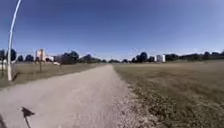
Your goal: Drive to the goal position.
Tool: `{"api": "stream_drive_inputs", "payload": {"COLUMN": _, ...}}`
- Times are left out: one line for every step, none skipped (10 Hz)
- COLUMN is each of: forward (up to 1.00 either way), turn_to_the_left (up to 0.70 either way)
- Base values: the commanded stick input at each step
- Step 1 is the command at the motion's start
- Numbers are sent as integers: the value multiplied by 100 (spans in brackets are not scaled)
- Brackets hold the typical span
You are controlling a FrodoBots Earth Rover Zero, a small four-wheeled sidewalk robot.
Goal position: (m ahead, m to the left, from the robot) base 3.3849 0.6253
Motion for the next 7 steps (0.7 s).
{"api": "stream_drive_inputs", "payload": {"forward": 70, "turn_to_the_left": 3}}
{"api": "stream_drive_inputs", "payload": {"forward": 70, "turn_to_the_left": 3}}
{"api": "stream_drive_inputs", "payload": {"forward": 70, "turn_to_the_left": 3}}
{"api": "stream_drive_inputs", "payload": {"forward": 70, "turn_to_the_left": 3}}
{"api": "stream_drive_inputs", "payload": {"forward": 70, "turn_to_the_left": 3}}
{"api": "stream_drive_inputs", "payload": {"forward": 70, "turn_to_the_left": 3}}
{"api": "stream_drive_inputs", "payload": {"forward": 70, "turn_to_the_left": 3}}
